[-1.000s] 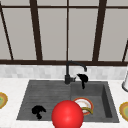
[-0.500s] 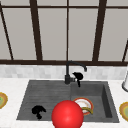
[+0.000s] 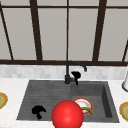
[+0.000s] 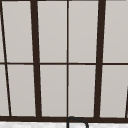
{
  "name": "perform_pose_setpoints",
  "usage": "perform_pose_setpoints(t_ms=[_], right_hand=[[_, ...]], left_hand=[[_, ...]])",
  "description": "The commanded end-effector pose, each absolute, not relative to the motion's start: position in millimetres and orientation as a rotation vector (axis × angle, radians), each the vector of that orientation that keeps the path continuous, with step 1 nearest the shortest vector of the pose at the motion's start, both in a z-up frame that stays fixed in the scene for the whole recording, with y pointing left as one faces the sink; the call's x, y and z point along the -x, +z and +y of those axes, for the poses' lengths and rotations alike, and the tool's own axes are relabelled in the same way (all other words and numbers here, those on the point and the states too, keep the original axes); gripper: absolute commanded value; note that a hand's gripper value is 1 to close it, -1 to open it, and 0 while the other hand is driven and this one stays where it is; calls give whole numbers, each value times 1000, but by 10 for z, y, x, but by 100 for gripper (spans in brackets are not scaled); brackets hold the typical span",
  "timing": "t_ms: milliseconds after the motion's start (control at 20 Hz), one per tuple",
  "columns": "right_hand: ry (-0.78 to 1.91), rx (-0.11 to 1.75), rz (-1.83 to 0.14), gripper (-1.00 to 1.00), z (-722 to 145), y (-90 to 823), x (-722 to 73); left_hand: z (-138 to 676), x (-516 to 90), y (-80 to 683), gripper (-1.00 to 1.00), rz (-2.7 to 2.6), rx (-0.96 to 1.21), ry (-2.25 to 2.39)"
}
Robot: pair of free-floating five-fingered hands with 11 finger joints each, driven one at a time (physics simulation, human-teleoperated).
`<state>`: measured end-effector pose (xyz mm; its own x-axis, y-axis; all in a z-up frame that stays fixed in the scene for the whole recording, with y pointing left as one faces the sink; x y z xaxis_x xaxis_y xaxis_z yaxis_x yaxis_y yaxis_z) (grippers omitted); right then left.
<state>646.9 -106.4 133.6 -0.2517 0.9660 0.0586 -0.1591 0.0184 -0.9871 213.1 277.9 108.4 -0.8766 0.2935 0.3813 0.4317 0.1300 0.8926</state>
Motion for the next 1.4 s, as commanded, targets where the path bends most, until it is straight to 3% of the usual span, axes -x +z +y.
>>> perform_pose_setpoints(t_ms=[0,400,950,1350], right_hand=[[1498,919,-1210,100,-967,1169,-6574],[1558,888,-1097,100,-946,1222,-6629],[1412,1091,-1413,100,-1276,1004,-6365],[1396,1110,-1446,100,-1163,1039,-6412]], left_hand=[[2779,-2131,1084,0,-2274,734,-1861],[2779,-2131,1084,0,-2274,734,-1861],[2779,-2131,1084,0,-2274,734,-1861],[2779,-2131,1084,0,-2274,734,-1861]])
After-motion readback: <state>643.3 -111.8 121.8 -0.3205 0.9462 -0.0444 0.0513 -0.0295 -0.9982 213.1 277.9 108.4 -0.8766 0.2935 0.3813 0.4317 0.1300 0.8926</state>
